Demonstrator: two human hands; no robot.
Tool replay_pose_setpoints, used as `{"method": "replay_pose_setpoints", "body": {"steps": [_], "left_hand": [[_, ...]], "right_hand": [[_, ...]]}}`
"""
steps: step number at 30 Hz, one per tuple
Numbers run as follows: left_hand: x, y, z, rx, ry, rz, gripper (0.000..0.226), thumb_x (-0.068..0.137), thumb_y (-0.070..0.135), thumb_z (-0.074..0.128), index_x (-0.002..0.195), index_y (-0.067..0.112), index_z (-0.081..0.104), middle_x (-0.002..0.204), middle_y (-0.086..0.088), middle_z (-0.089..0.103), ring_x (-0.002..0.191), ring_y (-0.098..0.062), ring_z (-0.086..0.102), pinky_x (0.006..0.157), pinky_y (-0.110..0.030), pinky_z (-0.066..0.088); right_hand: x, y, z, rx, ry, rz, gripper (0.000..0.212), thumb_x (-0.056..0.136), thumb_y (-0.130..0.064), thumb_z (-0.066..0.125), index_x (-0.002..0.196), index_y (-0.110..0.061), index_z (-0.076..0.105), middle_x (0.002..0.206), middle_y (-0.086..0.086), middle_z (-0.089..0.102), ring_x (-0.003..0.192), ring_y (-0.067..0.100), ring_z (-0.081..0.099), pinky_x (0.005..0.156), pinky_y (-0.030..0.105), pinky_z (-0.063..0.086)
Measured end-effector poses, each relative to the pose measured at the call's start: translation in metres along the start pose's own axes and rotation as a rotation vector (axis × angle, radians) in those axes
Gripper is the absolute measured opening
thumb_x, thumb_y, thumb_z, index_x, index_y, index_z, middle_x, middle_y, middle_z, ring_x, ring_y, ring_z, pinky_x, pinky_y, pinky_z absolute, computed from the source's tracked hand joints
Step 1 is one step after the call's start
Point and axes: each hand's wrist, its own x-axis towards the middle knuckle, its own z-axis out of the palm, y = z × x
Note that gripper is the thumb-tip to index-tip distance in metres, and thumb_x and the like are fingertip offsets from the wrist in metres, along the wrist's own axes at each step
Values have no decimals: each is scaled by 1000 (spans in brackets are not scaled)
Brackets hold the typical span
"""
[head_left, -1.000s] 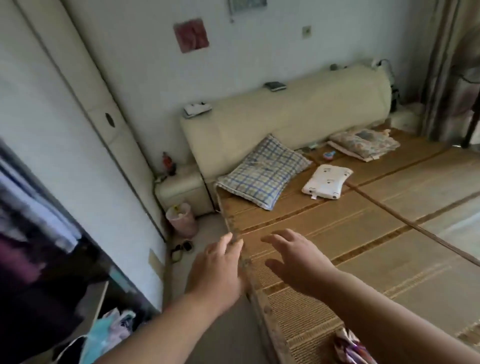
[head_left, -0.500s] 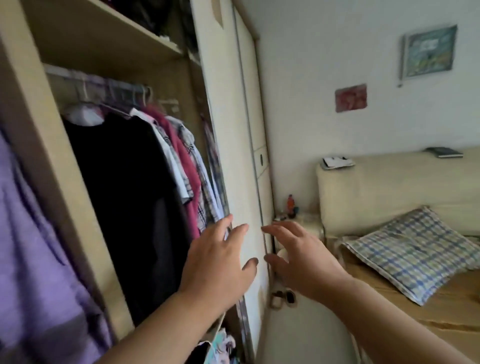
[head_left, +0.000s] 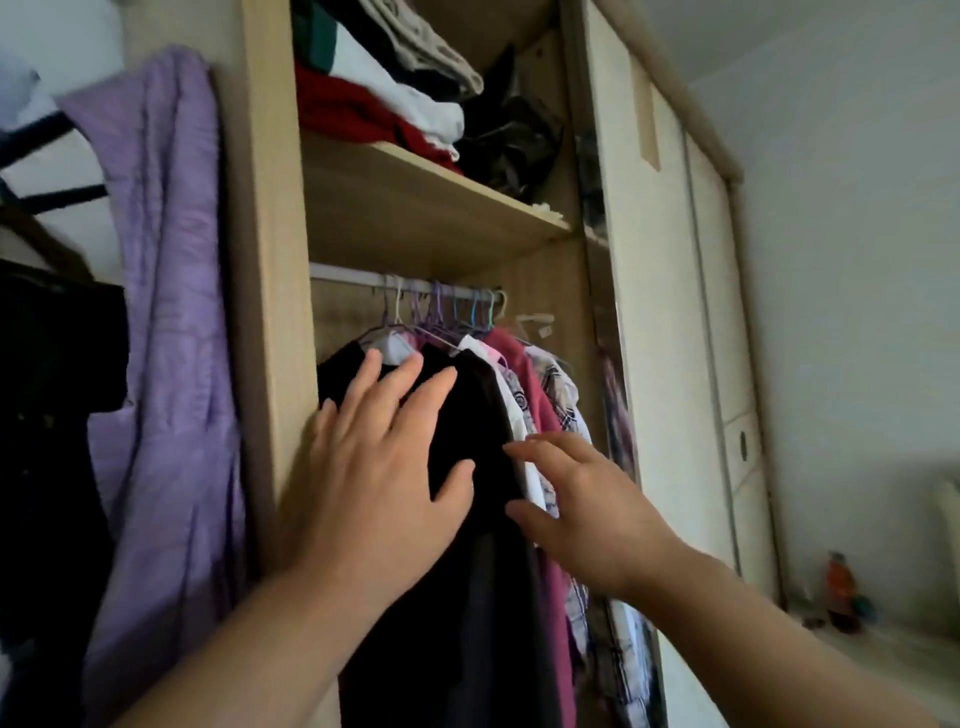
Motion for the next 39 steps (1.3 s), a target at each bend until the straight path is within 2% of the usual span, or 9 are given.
{"method": "replay_pose_setpoints", "body": {"steps": [3,5,10,15,19,23,28,33,39], "left_hand": [[30,-20,-2,132,161,-12,65,69,31,61,132,14,52,139,-9,50,136,-34,35,104,-51,34],[51,-29,-5,276,182,-49,64,70,28,60,132,13,52,142,-10,48,138,-34,32,103,-55,33],[74,-34,-3,626,98,-134,70,72,32,70,136,14,47,149,-15,36,140,-37,24,104,-60,28],[71,-37,7,846,136,-122,69,72,42,54,134,13,51,148,-19,36,139,-39,25,103,-57,27],[73,-34,8,916,120,-148,69,70,45,48,130,13,56,144,-17,43,138,-39,27,102,-58,29],[74,-30,9,958,82,-195,67,67,43,55,128,15,58,142,-15,46,139,-39,26,104,-57,29],[74,-32,11,995,66,-210,64,66,43,58,124,16,61,138,-14,49,140,-38,24,105,-56,27],[75,-31,10,1015,55,-234,60,66,43,56,120,17,63,135,-14,52,140,-38,24,104,-57,30],[74,-30,10,1000,55,-229,54,66,39,57,114,16,67,131,-15,55,139,-39,28,102,-56,31]], "right_hand": [[44,27,11,56,-44,-93,55,86,-46,55,138,-37,38,138,-10,40,127,11,41,106,34,37],[77,42,18,81,-65,-139,55,86,-47,55,137,-37,38,137,-8,41,126,14,43,103,38,40],[157,69,42,95,-118,-201,62,85,-46,57,141,-29,36,136,2,43,124,25,46,101,38,41],[223,79,74,141,-178,-196,66,88,-40,57,143,-13,33,141,11,41,129,27,40,106,33,35],[259,82,94,175,-241,-141,45,91,-27,56,127,-3,45,130,17,51,120,31,48,98,33,38],[282,72,108,217,-230,-25,39,94,-10,43,132,1,44,125,22,57,114,33,55,93,35,42],[296,63,116,293,-254,59,40,93,-9,42,132,-1,44,132,21,52,121,34,50,99,39,40],[301,72,110,304,-136,23,29,92,-3,40,117,-2,55,118,21,61,108,35,58,87,38,46],[299,76,86,289,-107,5,26,90,-2,43,111,1,57,112,23,63,104,37,59,84,39,47]]}}
